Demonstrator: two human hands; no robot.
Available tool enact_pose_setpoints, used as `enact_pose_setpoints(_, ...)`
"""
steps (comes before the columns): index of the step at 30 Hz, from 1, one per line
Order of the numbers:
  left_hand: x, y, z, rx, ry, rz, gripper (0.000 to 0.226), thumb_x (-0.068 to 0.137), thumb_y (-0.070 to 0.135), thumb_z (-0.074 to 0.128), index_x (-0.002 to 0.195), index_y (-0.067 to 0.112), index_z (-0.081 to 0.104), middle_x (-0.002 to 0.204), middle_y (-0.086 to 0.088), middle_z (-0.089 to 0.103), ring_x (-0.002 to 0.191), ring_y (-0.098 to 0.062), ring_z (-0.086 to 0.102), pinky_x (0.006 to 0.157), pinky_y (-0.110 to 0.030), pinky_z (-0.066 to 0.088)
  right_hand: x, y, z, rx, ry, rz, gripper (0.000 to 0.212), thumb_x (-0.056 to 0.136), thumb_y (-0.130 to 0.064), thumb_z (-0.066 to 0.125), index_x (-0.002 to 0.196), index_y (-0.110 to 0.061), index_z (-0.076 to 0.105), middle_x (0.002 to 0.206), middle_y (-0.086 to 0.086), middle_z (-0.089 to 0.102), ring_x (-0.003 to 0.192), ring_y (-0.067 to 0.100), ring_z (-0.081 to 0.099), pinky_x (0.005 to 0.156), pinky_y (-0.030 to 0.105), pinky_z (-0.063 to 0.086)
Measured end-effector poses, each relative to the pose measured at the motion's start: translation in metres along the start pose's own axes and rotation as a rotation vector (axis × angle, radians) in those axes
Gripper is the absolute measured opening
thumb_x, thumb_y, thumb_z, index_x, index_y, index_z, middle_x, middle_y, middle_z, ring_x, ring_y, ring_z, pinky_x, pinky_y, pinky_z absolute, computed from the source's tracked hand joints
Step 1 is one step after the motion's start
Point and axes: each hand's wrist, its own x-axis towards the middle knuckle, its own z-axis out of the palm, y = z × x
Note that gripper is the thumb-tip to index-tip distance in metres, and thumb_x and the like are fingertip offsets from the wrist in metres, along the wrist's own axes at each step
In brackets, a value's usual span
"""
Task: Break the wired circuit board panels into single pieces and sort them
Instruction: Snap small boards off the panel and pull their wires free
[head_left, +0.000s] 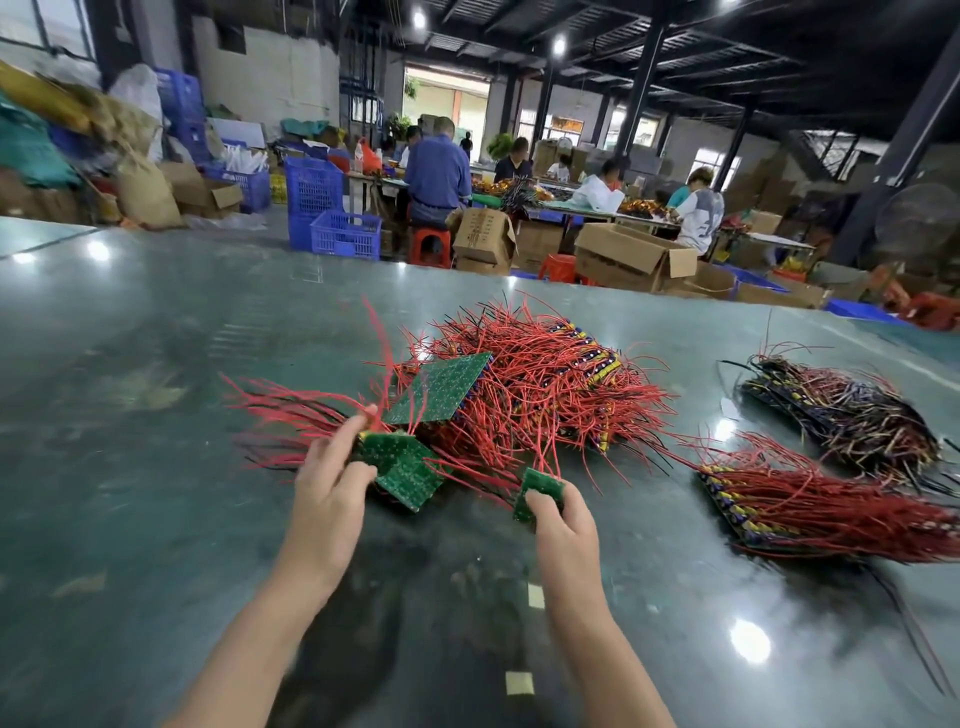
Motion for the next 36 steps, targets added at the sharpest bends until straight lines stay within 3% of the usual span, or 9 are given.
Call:
enact_pose_setpoints(4, 0.000, -0.009, 0.002, 0.572, -0.035, -0.067, 0.054, 0.090, 0.019, 0.046, 0.144, 0.022, 0.040, 0.132, -0.031, 0.043, 0.130, -0.039, 0.032, 0.110, -0.042, 0.023, 0.001, -0.006, -0.001, 0.374, -0.090, 0.231, 0.020, 0.088, -0.002, 0.053, 0.077, -0.013, 0.066, 0.071, 0.000, 0.067, 0.064, 0.011, 0.060, 0.070, 0.029, 0.047)
enact_pose_setpoints(9, -0.002, -0.004, -0.008, 0.515, 0.296, 0.055, 0.068, 0.079, 0.015, 0.062, 0.143, 0.029, 0.041, 0.137, -0.041, 0.035, 0.142, -0.040, 0.017, 0.113, -0.049, 0.015, 0.005, -0.010, -0.005, 0.742, -0.134, 0.430, 0.007, 0.087, -0.003, 0.055, 0.080, -0.004, 0.059, 0.073, 0.011, 0.064, 0.058, 0.017, 0.063, 0.062, 0.032, 0.058)
enact_pose_setpoints(11, 0.001, -0.004, -0.012, 0.390, 0.358, 0.150, 0.074, 0.079, 0.005, 0.064, 0.143, 0.031, 0.039, 0.146, -0.034, 0.028, 0.144, -0.033, 0.015, 0.115, -0.035, 0.014, 0.004, -0.011, -0.005, 0.763, -0.144, 0.449, 0.007, 0.085, -0.004, 0.058, 0.078, -0.004, 0.058, 0.074, 0.011, 0.062, 0.059, 0.017, 0.063, 0.061, 0.032, 0.059)
enact_pose_setpoints(16, 0.005, -0.006, -0.007, -0.101, 0.150, 0.159, 0.085, 0.089, -0.003, 0.056, 0.125, 0.069, 0.028, 0.140, -0.002, 0.048, 0.120, -0.015, 0.051, 0.108, -0.032, 0.033, 0.003, -0.011, -0.004, 0.719, -0.182, 0.439, 0.009, 0.084, -0.001, 0.057, 0.078, -0.008, 0.055, 0.065, 0.006, 0.066, 0.055, 0.016, 0.065, 0.073, 0.036, 0.057)
enact_pose_setpoints(20, 0.012, -0.019, -0.007, 0.241, 0.071, 0.165, 0.081, 0.092, 0.005, 0.055, 0.143, 0.052, 0.015, 0.145, -0.009, 0.041, 0.122, -0.015, 0.044, 0.097, -0.018, 0.026, 0.001, -0.011, -0.002, 0.651, -0.224, 0.427, 0.009, 0.083, -0.001, 0.057, 0.079, -0.009, 0.057, 0.068, 0.005, 0.068, 0.061, 0.017, 0.066, 0.080, 0.036, 0.052)
enact_pose_setpoints(26, 0.042, 0.008, 0.009, 0.357, -0.039, 0.221, 0.072, 0.092, 0.000, 0.053, 0.152, 0.015, 0.017, 0.143, -0.015, 0.040, 0.132, -0.026, 0.036, 0.105, -0.019, 0.020, -0.001, -0.012, 0.000, 0.635, -0.307, 0.475, 0.024, 0.064, -0.012, 0.062, 0.087, -0.010, 0.058, 0.075, 0.007, 0.070, 0.061, 0.016, 0.067, 0.057, 0.023, 0.049)
enact_pose_setpoints(29, 0.073, 0.033, 0.022, 0.201, -0.039, -0.005, 0.075, 0.092, 0.010, 0.055, 0.153, 0.022, 0.012, 0.153, -0.015, 0.027, 0.139, -0.028, 0.028, 0.112, -0.029, 0.018, 0.001, -0.012, -0.001, 0.702, -0.296, 0.465, 0.016, 0.070, -0.006, 0.059, 0.085, -0.009, 0.057, 0.072, 0.008, 0.070, 0.060, 0.018, 0.067, 0.056, 0.024, 0.053)
enact_pose_setpoints(32, 0.082, 0.043, 0.028, 0.260, -0.414, -0.350, 0.072, 0.096, 0.041, 0.049, 0.151, 0.038, 0.003, 0.160, -0.009, -0.004, 0.147, -0.027, 0.002, 0.119, -0.043, 0.004, 0.000, -0.013, -0.001, 0.758, -0.297, 0.454, 0.019, 0.066, -0.007, 0.060, 0.084, -0.010, 0.056, 0.073, 0.008, 0.069, 0.061, 0.019, 0.067, 0.062, 0.029, 0.055)
enact_pose_setpoints(36, 0.074, 0.054, 0.018, 0.797, -0.566, -0.214, 0.065, 0.095, 0.049, 0.045, 0.151, 0.025, 0.023, 0.157, -0.003, 0.025, 0.142, -0.020, 0.027, 0.113, -0.030, 0.021, 0.000, -0.013, 0.000, 0.826, -0.270, 0.456, 0.014, 0.065, -0.010, 0.062, 0.078, -0.009, 0.059, 0.071, 0.009, 0.068, 0.062, 0.022, 0.067, 0.063, 0.033, 0.056)
